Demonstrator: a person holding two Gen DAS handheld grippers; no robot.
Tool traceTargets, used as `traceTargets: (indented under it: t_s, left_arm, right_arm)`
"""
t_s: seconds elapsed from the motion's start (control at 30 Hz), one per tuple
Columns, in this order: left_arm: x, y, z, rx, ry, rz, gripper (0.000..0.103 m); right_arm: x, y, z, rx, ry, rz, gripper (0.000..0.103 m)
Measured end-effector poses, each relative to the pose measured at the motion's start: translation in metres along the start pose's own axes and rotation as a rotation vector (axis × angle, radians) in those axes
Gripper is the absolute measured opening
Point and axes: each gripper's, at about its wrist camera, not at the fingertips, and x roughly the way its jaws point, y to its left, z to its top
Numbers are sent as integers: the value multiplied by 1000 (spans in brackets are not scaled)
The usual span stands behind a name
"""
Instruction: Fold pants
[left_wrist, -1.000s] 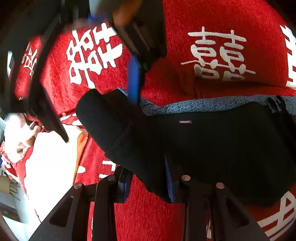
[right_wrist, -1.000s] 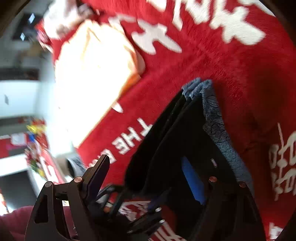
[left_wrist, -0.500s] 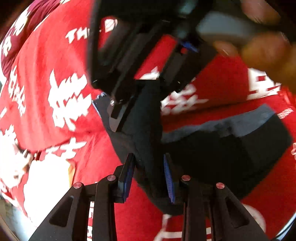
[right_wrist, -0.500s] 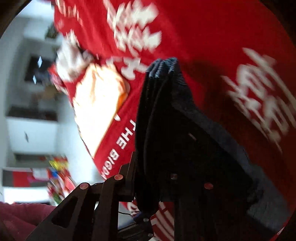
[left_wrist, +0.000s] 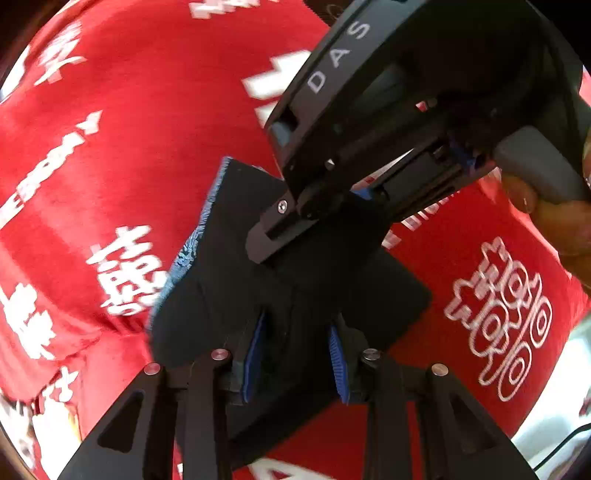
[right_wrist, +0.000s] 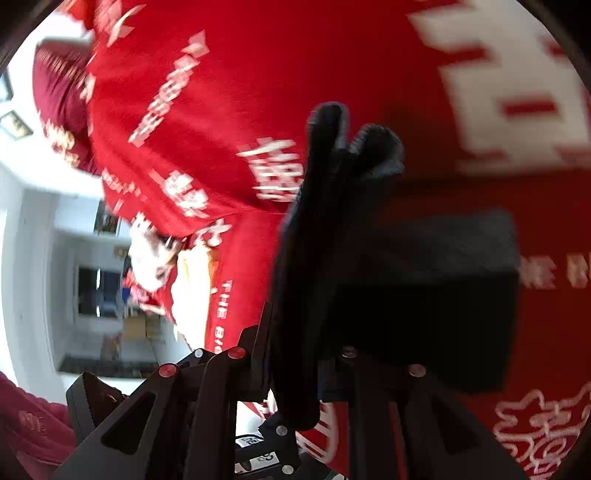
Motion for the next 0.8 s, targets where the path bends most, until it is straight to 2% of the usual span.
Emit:
traceTargets:
  t_s: [0.07,0.2,0.27,0.3,0.33,0.4,0.6,0.63,0.67,0.7,0.8]
  left_arm:
    - [17,-23,-1,30,51,-20,33]
    - [44,-41,-13,58,136,-26,33]
    - [51,-47,-17,75,162,-19,33]
    - [54,-50,-19,87,175,-12,37]
    - [56,-51,-19,92,183,-10,49]
    - [56,-50,-20,71,189,-26,60]
    - [45,-25,-25,-28,243,-67,61]
    - [44,-19,-26,-47,251,-65,64]
    - [43,-11,-29,-69,263,-60,70]
    - [42,-3,-30,-101,278,-53,88]
    - [38,19,-35,-179,294,-47,90]
  right_arm:
    - [1,-26,-7,50,-2,-9,19]
    - [12,-75,-26,119,10,-30,19]
    - [18,-85,-31,127,11,-41,19]
    - [22,-88,-33,125,13,-49,19]
    - [23,-85,-36,123,14,-55,21]
    - [20,-91,-35,114,13,-78,25]
    - [13,-88,-42,68,13,-188,29]
    - [13,-85,-43,57,11,-215,31]
    - [12,-81,-44,47,7,-250,32]
    - [10,-80,-47,41,4,-278,34]
    - [6,-75,-55,16,-4,-366,44]
